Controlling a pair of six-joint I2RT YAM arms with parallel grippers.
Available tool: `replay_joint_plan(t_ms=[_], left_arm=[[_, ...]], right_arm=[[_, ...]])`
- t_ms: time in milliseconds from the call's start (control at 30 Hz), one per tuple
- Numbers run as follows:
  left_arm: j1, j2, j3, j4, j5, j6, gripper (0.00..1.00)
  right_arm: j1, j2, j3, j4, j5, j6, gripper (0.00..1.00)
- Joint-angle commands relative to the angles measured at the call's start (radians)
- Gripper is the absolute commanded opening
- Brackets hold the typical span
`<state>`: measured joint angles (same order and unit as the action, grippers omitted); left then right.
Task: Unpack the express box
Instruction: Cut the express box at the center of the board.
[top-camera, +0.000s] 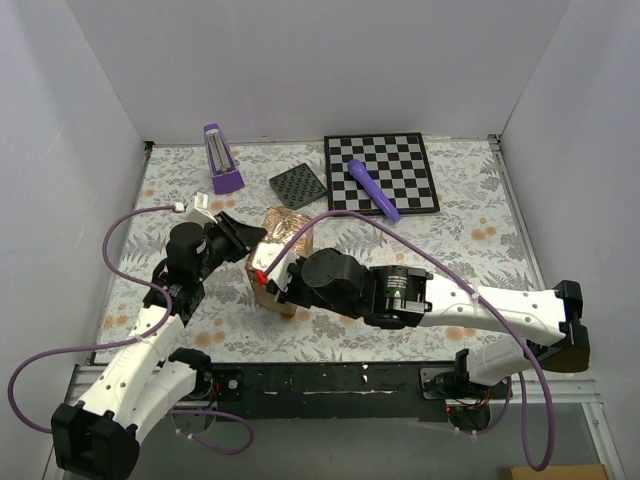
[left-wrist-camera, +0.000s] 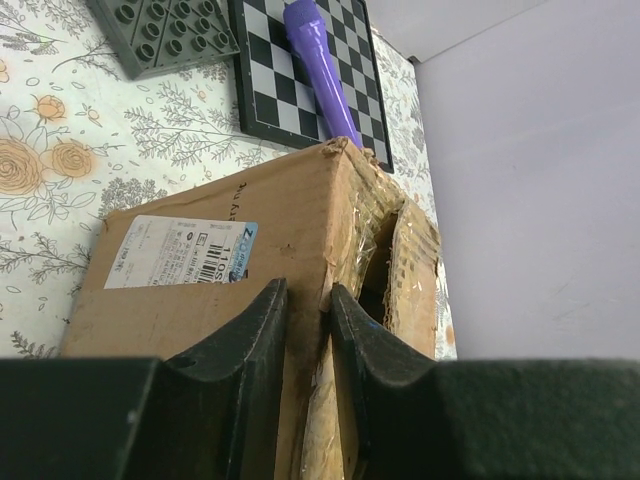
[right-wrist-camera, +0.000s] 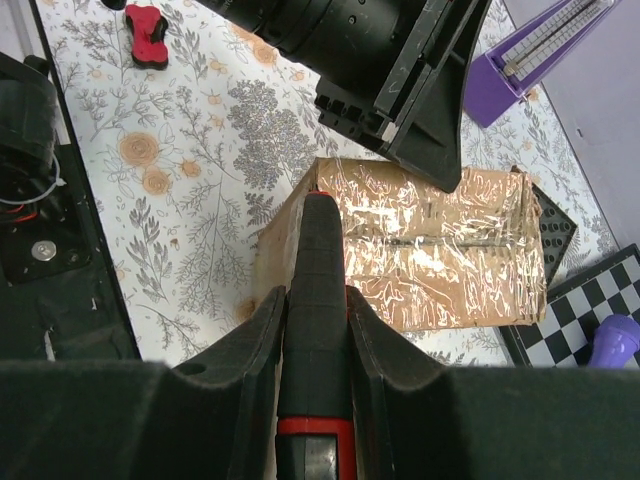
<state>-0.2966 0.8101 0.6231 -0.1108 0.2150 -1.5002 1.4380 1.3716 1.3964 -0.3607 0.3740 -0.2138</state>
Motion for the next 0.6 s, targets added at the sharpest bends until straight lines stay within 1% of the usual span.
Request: replay_joint_plan(t_ms=[0, 233, 267, 333, 567], left_arm=[[-0.001, -0.037, -0.026, 0.011, -0.017, -0.005, 0.06], [-0.001, -0.037, -0.037, 0.013, -0.016, -0.002, 0.04], [-0.001, -0.034, -0.036, 0.011, -0.016, -0.002, 0.02], [-0.001, -0.035, -0.04, 0.014, -0.014, -0.002, 0.0], [-0.001, -0.042, -0.045, 0.013, -0.017, -0.002, 0.0]], right_arm=[[0.015, 0.017, 0.053, 0.011, 0.071, -0.007, 0.01], [0.024, 0.026, 0.055, 0.02, 0.114, -0.018, 0.01], [0.027, 0.035, 0.058, 0.016, 0.132, -0.024, 0.01], [0.033, 0.05, 0.078, -0.01, 0.147, -0.039, 0.01], [0.055, 0.096, 0.116, -0.112, 0.192, -0.048, 0.01]])
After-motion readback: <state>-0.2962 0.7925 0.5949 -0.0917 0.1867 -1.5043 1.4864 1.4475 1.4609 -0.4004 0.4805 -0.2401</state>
